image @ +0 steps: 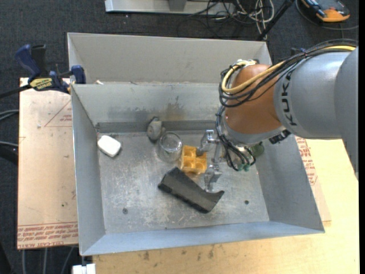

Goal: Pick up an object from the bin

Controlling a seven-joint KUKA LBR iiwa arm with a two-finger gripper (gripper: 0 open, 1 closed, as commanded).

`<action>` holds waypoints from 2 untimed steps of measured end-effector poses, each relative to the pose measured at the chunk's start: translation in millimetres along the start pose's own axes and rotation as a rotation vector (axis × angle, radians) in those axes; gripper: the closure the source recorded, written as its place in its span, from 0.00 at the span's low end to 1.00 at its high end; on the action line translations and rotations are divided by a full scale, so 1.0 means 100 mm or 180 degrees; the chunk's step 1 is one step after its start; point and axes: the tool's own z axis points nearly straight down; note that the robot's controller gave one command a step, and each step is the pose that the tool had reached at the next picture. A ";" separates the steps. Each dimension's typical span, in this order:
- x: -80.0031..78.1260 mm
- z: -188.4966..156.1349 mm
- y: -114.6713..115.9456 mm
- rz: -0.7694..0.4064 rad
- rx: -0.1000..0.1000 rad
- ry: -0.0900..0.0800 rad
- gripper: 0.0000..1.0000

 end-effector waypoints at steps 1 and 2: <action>0.00 0.00 0.00 -0.0001 0.0001 0.0003 0.00; -0.08 0.07 0.09 0.0277 0.0025 -0.0001 0.00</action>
Offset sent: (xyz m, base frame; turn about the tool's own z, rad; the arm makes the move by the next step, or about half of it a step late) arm 0.0198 0.0474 -0.0317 0.2549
